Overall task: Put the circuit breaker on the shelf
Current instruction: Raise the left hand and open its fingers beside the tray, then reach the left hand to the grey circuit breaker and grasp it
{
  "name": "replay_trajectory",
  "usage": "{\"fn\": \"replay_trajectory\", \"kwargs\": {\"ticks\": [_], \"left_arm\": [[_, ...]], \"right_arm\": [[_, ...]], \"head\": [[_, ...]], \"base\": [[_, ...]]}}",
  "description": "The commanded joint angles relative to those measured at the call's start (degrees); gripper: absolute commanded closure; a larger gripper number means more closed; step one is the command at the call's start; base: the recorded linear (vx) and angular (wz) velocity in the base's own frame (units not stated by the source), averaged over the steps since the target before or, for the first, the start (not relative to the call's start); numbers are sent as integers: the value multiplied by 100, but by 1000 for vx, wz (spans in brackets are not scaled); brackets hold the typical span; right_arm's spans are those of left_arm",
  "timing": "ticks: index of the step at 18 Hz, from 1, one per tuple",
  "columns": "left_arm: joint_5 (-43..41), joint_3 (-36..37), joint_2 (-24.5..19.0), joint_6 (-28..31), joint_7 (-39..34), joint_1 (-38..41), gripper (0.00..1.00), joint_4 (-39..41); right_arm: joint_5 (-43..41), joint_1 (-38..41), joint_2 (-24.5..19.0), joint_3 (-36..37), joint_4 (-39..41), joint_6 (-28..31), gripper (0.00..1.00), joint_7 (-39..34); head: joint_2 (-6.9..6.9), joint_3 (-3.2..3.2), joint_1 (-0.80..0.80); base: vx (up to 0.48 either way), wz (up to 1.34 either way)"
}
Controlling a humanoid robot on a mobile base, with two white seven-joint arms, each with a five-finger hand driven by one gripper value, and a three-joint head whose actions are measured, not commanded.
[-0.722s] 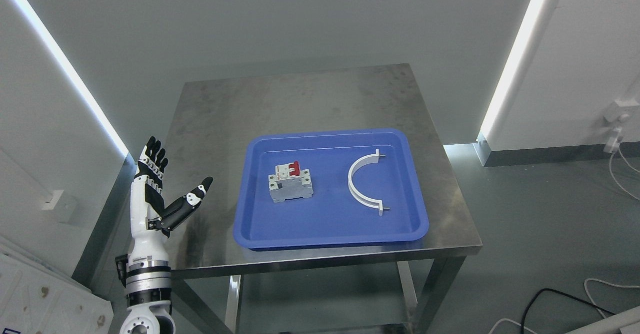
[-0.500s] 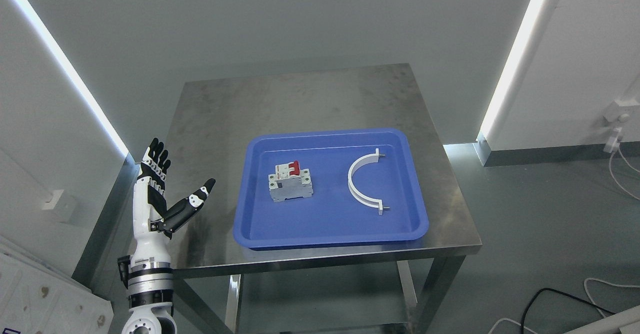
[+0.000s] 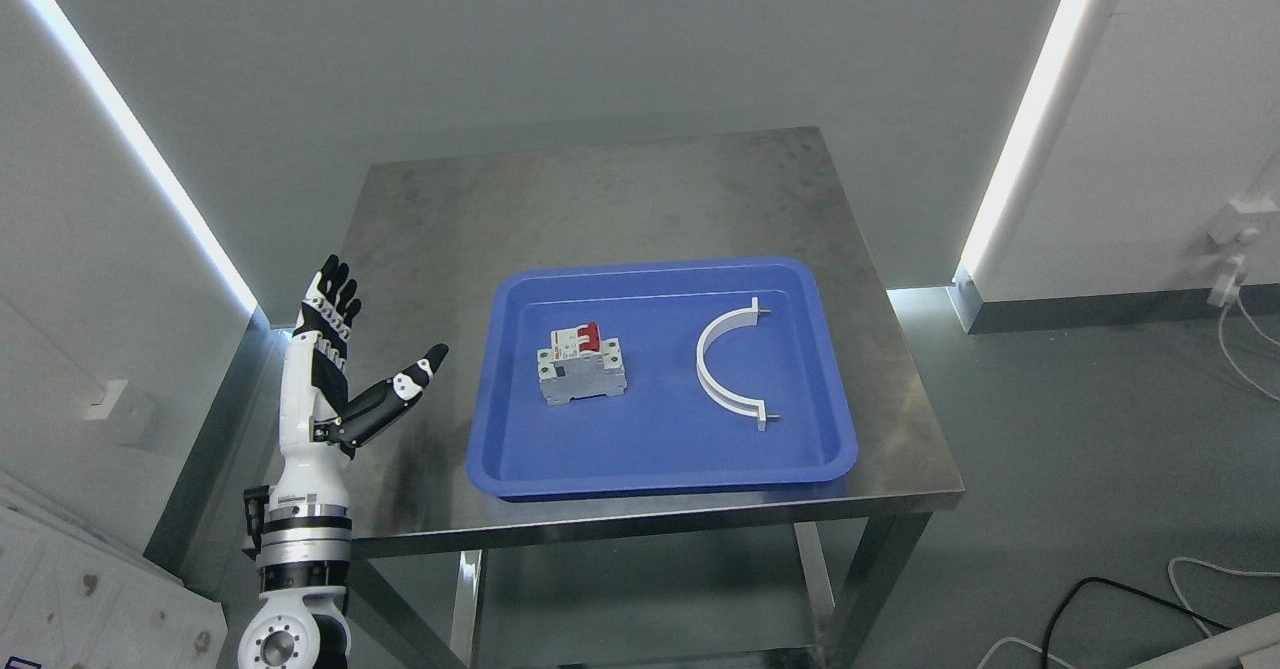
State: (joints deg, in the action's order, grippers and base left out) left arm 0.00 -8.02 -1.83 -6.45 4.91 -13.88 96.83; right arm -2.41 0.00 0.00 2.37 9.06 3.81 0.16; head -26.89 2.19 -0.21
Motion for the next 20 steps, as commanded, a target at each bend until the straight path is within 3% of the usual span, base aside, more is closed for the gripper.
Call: {"fn": "replay_trajectory", "kwargs": {"ticks": [1,5,10,15,20], "left_arm": [[-306,-137,-1193,109,1263,-781,0,-585],[-755,10,-1838,144,2636,-1055,3,-603],[-896,423,-1865,197,2839,-1117,4,-603],[-1951,1090,-1733,443,3420,-1573,5,-691],[-2206,1698,-1689,496,3630,-2092,13,-911]], "right_arm": [[-5,88,100,0,0,-108,0,2],[4,88,100,0,0,-108,0,2],[4,88,100,0,0,-108,0,2],[-5,88,100,0,0,-108,0,2],[-5,88,100,0,0,-108,0,2]], "head": [[0,0,0],[0,0,0],[0,0,0],[0,0,0],[0,0,0]], "base": [[0,0],[0,0],[0,0],[0,0],[-1,6]]}}
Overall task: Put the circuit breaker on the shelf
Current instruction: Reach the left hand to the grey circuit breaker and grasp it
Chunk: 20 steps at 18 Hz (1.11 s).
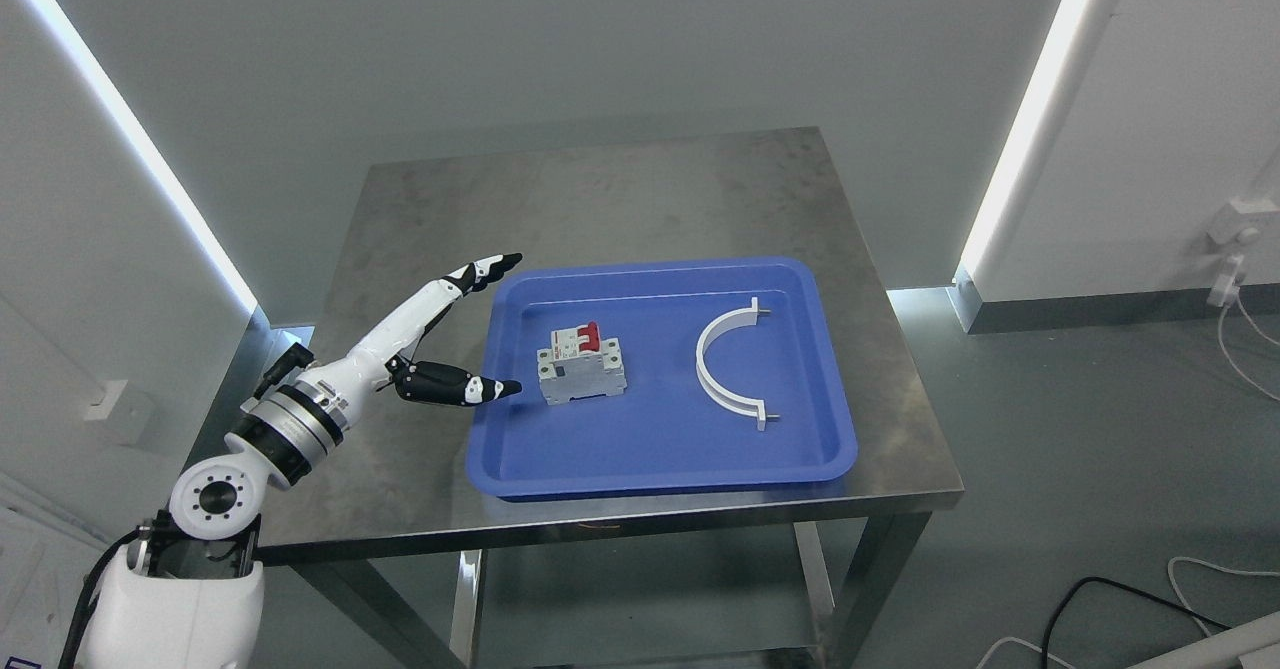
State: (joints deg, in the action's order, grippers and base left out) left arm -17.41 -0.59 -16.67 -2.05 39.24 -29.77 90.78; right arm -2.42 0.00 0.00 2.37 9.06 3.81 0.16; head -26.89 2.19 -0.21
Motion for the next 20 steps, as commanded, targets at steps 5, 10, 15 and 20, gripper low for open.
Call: {"fn": "replay_trajectory", "kwargs": {"ticks": [5,10,15,20], "left_arm": [[-465,1237,-152,609,549,-706,14,-324],[-456,1237,23,1022,839,-811,17,-455],[-465,1184,243,1049,848,-899,32,-728],[-474,1175,287,1049,848,-1022,51,-887]], "right_arm": [[-4,88,100,0,-1,-108,0,2],[-4,88,100,0,-1,-108,0,2],[-4,88,100,0,-1,-108,0,2],[-4,88,100,0,-1,-108,0,2]], "head": [[0,0,0],[0,0,0],[0,0,0],[0,0,0]], "base": [[0,0],[0,0],[0,0],[0,0]]}}
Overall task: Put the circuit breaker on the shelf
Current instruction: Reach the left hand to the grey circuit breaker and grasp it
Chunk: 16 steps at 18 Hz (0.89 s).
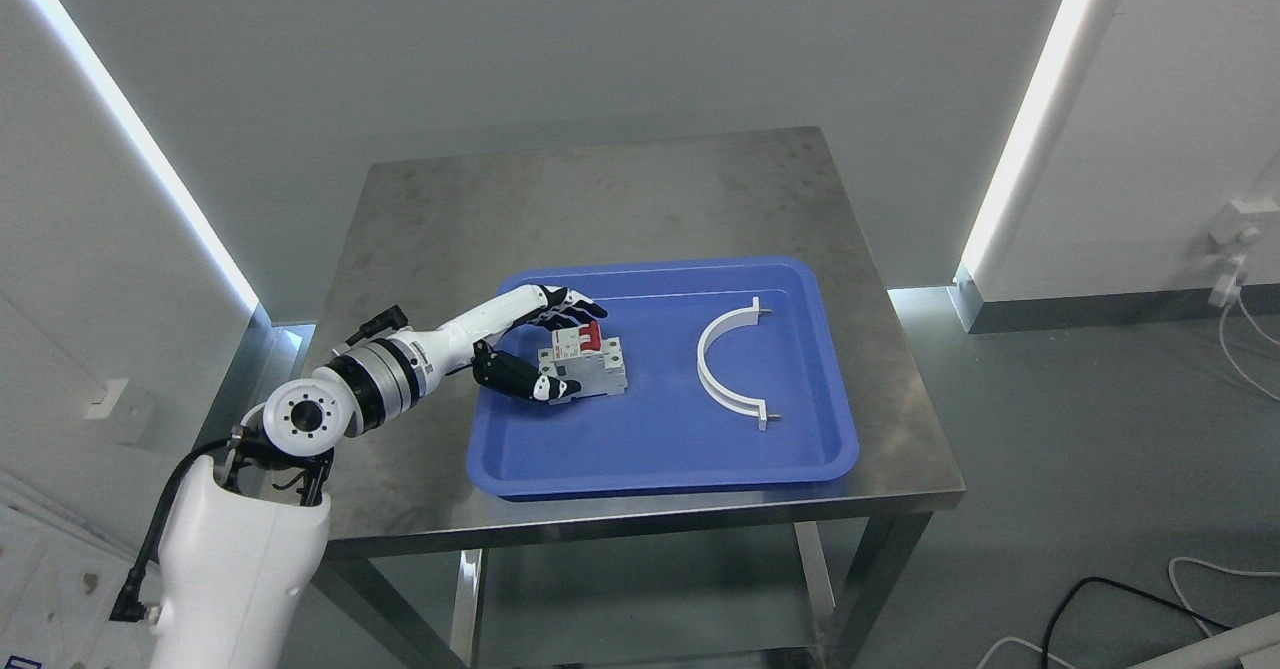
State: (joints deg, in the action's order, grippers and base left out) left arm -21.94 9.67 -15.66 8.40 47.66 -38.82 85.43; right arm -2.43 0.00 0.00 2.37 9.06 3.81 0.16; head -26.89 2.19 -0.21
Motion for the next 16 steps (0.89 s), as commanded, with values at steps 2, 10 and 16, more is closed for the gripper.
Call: {"fn": "replay_trajectory", "kwargs": {"ticks": [2,10,16], "left_arm": [[-29,149,186,-14,-2,-117,56,-387],[-30,-367,580,-84,-29,-117,72,-475],[242,-1659,1466,-849,-11,-222,99,-457]], "right_arm": [[-3,88,100,0,0,-108,0,1],[-3,88,100,0,0,-108,0,1],[5,88,100,0,0,-108,0,1]], "head": [[0,0,0],[0,0,0],[0,0,0]], "base": [[0,0],[0,0],[0,-2]]}}
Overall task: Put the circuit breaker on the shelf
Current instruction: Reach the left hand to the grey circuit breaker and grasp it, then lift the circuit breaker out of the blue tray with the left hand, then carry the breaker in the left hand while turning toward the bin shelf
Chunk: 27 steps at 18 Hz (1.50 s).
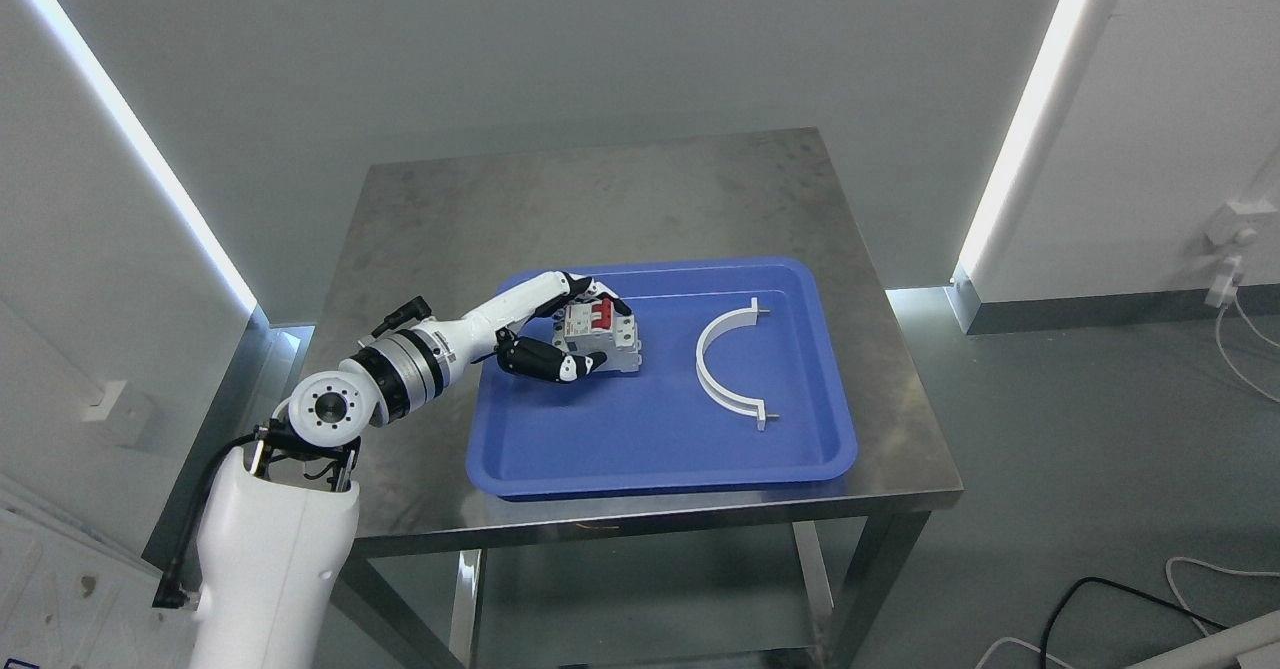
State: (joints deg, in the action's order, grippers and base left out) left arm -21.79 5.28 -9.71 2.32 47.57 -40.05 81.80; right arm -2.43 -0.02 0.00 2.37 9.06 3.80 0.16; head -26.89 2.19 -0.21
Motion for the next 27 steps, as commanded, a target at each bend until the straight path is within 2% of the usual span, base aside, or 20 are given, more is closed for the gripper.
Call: {"fn": "replay_trajectory", "kwargs": {"ticks": [1,3,4,5,6,7,8,10,12,16,20,27], "left_arm": [[349,-1475,871,-240,-37,-169,99,-42],[1023,-1863,871,-302,-186,-214,99,107],[1680,-2038,871,-467,-518,-179,98,125],[2226,-2153,871,-939,-1104,-83,97,134],[2484,-2119,871,-2057,-2110,214,94,126],[2486,-2041,871,-2504,-2669,391,94,186],[2486,-1901,871,-2639,-3248,679,94,422],[2486,-1672,871,-2465,-4138,1268,94,949],[2486,-1600,871,-2455,-4684,1577,93,1188],[2495,-1609,871,-2552,-4705,2455,93,1558],[2495,-1644,871,-2464,-4581,2993,93,1602],[2513,-2207,871,-1850,-4713,2634,94,1611]], "right_arm": [[-3,90,100,0,-1,-107,0,1],[-3,90,100,0,-1,-107,0,1],[-3,90,100,0,-1,-107,0,1],[5,90,100,0,-1,-107,0,1],[-3,90,100,0,-1,-107,0,1],[-3,90,100,0,-1,-107,0,1],[5,90,100,0,-1,-107,0,1],[-3,90,100,0,-1,-107,0,1],[-3,90,100,0,-1,-107,0,1],[5,90,100,0,-1,-107,0,1],[5,90,100,0,-1,-107,0,1],[5,90,100,0,-1,-107,0,1]], "head": [[0,0,0],[0,0,0],[0,0,0],[0,0,0],[0,0,0],[0,0,0],[0,0,0],[0,0,0],[0,0,0],[0,0,0],[-1,0,0],[-2,0,0]], "base": [[-24,-18],[-43,-15],[-63,-11],[-151,-3],[-151,-3],[-299,-28],[-299,-28],[-409,-70],[-385,-178],[-505,-117],[-528,166],[-553,205]]}}
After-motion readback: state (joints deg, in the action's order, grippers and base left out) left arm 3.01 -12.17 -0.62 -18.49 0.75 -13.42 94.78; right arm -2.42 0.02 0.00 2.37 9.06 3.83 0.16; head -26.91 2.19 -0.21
